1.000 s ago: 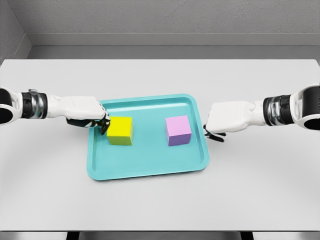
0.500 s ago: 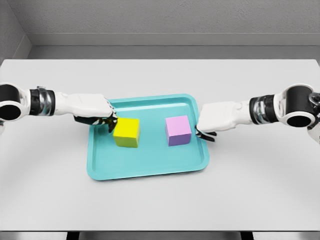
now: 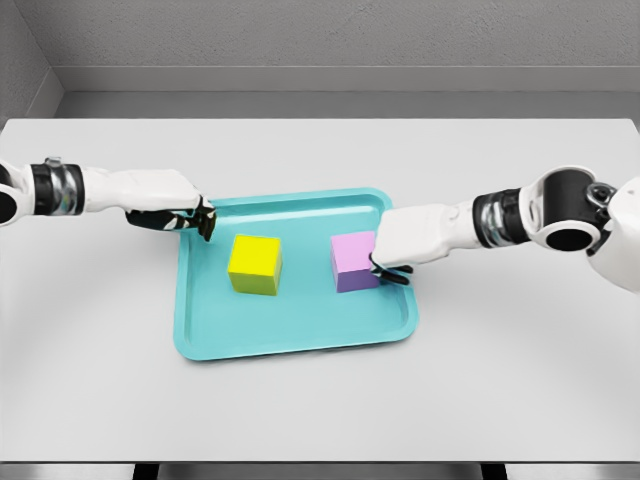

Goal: Push two cubes

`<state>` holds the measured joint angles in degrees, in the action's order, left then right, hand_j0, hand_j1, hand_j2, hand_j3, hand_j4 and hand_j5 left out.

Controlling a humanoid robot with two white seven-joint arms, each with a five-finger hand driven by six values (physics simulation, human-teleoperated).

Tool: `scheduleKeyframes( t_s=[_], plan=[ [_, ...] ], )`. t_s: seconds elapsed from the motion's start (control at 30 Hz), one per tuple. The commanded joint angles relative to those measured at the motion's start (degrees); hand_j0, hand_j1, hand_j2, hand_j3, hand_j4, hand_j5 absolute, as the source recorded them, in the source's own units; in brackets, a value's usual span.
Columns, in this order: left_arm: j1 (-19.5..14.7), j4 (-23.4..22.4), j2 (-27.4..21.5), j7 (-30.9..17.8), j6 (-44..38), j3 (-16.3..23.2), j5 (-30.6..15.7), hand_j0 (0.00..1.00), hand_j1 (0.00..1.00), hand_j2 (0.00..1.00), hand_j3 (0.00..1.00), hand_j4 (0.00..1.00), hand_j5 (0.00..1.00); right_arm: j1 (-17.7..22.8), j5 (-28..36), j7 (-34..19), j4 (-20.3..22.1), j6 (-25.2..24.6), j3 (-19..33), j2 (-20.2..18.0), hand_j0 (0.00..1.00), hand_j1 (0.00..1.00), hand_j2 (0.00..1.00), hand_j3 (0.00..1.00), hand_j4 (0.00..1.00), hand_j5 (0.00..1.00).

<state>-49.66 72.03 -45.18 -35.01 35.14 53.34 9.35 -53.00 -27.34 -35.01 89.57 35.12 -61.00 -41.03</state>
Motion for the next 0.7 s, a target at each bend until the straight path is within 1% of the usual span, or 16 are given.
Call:
scheduleKeyframes(
  t_s=[0.0,0.03,0.07,0.13,0.17,0.2,0.27,0.3,0.4,0.5,0.57,0.6,0.67],
  plan=[
    [0.09,3.20,-2.99,0.01,-0.14,0.27,-0.56,0.42,0.42,0.42,0.42,0.42,0.42,-0.09,0.10,0.01,0.16,-0.12,0.00,0.33,0.10,0.10,0.10,0.10,0.10,0.10],
    [0.61,5.39,-2.99,0.01,-0.14,0.79,-0.21,0.42,0.42,0.42,0.42,0.42,0.42,-0.44,0.10,0.01,0.16,-0.12,0.18,-0.02,0.10,0.10,0.10,0.10,0.10,0.10],
    [0.79,6.63,-2.90,0.01,-0.14,2.29,-0.03,0.41,0.41,0.41,0.41,0.41,0.41,-0.53,0.27,0.01,0.16,-0.12,0.70,-0.37,0.10,0.10,0.10,0.10,0.10,0.10],
    [0.97,6.81,-2.20,0.01,-0.14,2.82,0.84,0.41,0.41,0.41,0.41,0.41,0.41,-0.27,0.80,0.01,-0.01,-0.12,2.11,-2.74,0.12,0.12,0.12,0.12,0.12,0.12],
    [1.05,6.89,-2.20,0.01,-0.14,2.82,1.02,0.41,0.41,0.41,0.41,0.41,0.41,0.26,0.97,0.01,-0.28,-0.12,4.22,-3.97,0.13,0.13,0.13,0.13,0.13,0.13],
    [0.97,6.81,-2.20,0.01,-0.14,2.82,1.11,0.41,0.41,0.41,0.41,0.41,0.41,0.35,1.06,0.01,-1.24,-0.12,5.01,-4.85,0.16,0.16,0.16,0.16,0.16,0.16],
    [1.05,7.33,-1.85,0.01,-0.14,4.66,1.37,0.41,0.41,0.41,0.41,0.41,0.41,0.88,0.97,0.01,-5.99,-0.12,4.22,-4.59,0.16,0.16,0.16,0.16,0.16,0.16],
    [1.05,8.04,-1.76,0.01,-0.14,5.10,1.46,0.41,0.41,0.41,0.41,0.41,0.41,0.97,0.89,0.01,-7.22,-0.12,3.08,-4.41,0.16,0.16,0.16,0.16,0.16,0.16],
    [1.05,7.95,-1.67,0.01,-0.14,5.19,1.46,0.41,0.41,0.41,0.41,0.41,0.41,0.26,0.10,0.01,-7.66,-0.12,-0.79,-1.07,0.15,0.15,0.15,0.15,0.15,0.15],
    [1.14,7.51,-0.79,0.01,-0.14,5.19,1.55,0.41,0.41,0.41,0.41,0.41,0.41,0.00,-1.31,0.01,-8.19,-0.12,-1.32,1.48,0.15,0.15,0.15,0.15,0.15,0.15],
    [0.97,6.46,0.09,0.01,-0.14,5.19,1.72,0.35,0.35,0.35,0.35,0.35,0.35,-0.26,-1.31,0.01,-8.19,-0.12,-1.58,2.18,0.15,0.15,0.15,0.15,0.15,0.15],
    [1.05,6.46,0.79,0.01,-0.14,5.10,2.69,0.34,0.34,0.34,0.34,0.34,0.34,-0.44,-1.31,0.01,-8.19,-0.12,-2.11,2.36,0.15,0.15,0.15,0.15,0.15,0.15],
    [0.97,6.46,1.14,0.01,-0.14,5.10,2.95,0.33,0.33,0.33,0.33,0.33,0.33,-0.70,-1.31,0.01,-8.19,-0.12,-2.55,2.97,0.15,0.15,0.15,0.15,0.15,0.15]
  ],
)
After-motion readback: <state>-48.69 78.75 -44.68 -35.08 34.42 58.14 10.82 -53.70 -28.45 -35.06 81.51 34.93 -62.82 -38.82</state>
